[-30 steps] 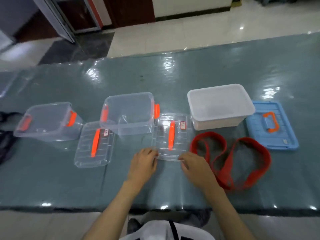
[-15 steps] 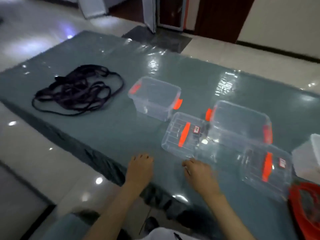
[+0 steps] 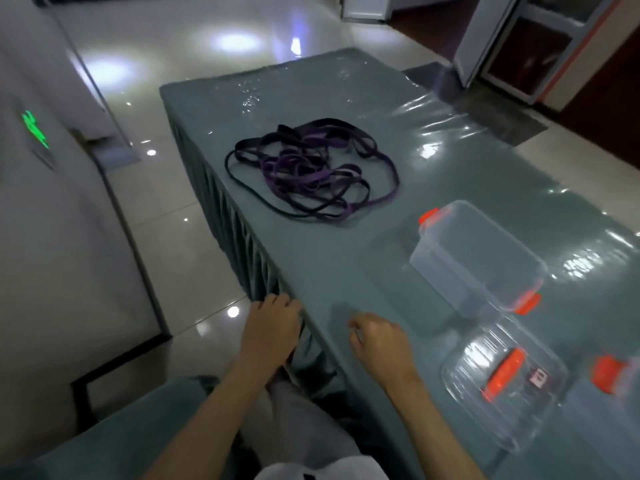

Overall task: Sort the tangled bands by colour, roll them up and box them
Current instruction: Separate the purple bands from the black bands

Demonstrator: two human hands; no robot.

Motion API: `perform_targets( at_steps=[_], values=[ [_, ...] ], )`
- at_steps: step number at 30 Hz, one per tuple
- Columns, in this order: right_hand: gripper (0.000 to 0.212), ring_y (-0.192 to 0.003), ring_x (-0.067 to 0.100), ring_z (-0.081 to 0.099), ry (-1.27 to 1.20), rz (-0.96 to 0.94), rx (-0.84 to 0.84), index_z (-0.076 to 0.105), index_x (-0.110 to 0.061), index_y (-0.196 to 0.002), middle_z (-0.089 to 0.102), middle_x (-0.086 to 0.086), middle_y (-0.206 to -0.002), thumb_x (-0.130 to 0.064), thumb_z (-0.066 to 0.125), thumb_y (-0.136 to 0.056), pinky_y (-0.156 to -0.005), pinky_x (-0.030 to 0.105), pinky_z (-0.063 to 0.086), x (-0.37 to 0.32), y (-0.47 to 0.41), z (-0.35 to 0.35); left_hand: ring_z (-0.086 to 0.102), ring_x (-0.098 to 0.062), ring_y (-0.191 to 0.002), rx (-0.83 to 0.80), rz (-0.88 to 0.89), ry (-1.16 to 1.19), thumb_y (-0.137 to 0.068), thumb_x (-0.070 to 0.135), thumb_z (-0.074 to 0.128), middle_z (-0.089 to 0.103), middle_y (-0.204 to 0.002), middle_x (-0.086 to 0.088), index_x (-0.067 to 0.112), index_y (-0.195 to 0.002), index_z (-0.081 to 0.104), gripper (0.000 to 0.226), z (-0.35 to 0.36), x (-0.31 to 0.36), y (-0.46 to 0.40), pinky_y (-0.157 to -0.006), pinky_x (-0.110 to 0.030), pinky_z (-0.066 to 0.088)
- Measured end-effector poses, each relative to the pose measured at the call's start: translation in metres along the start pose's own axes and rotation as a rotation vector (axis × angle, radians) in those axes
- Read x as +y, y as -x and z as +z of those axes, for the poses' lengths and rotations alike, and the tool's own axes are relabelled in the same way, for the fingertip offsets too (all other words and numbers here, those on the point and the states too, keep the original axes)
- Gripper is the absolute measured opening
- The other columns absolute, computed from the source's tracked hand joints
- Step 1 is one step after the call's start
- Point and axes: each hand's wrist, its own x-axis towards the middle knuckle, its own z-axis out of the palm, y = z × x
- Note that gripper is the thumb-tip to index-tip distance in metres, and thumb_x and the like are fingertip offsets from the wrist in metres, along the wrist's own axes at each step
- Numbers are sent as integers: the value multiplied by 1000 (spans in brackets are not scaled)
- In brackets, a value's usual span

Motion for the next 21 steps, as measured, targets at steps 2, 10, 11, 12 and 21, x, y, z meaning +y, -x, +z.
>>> perform_targets(
  at_steps=[2, 10, 11, 12, 21],
  values=[
    [32, -114, 19, 67, -34, 11, -8, 68, -22, -127, 70, -2, -130, -31, 45, -107, -97, 34, 47, -11, -43, -1, 63, -30, -100, -8, -30, -3, -98, 15, 57, 68, -105, -5, 13, -106, 72, 17, 2, -25, -33, -81, -40, 44],
    [25, -112, 30, 69, -228, 197, -28, 74, -18, -119, 73, 5, -125, -25, 58, -101, -92, 40, 54, -45, -197, -21, 57, -25, -113, -151, -42, -70, -106, 23, 45, 64, -121, 0, 20, -119, 65, 24, -21, -114, -171, -87, -38, 43],
    [24, -110, 30, 69, -255, 214, -35, 73, -16, -118, 73, 6, -123, -25, 59, -101, -91, 40, 55, -49, -213, -24, 56, -25, -114, -149, -43, -67, -106, 24, 44, 64, -122, 0, 20, -121, 65, 26, -25, -123, -186, -88, -38, 43],
    [24, -109, 30, 69, -274, 219, -43, 73, -15, -117, 73, 7, -122, -24, 58, -101, -91, 41, 55, -52, -230, -27, 56, -25, -114, -142, -40, -66, -107, 25, 43, 63, -123, 0, 21, -123, 64, 27, -29, -132, -201, -89, -38, 42],
    [22, -104, 22, 70, -346, 243, -22, 70, -17, -122, 72, 2, -120, -24, 60, -103, -86, 36, 55, -73, -328, -35, 58, -22, -118, -155, 1, -57, -106, 23, 44, 63, -124, 1, 21, -128, 64, 30, -50, -187, -323, -96, -35, 46]
  ],
)
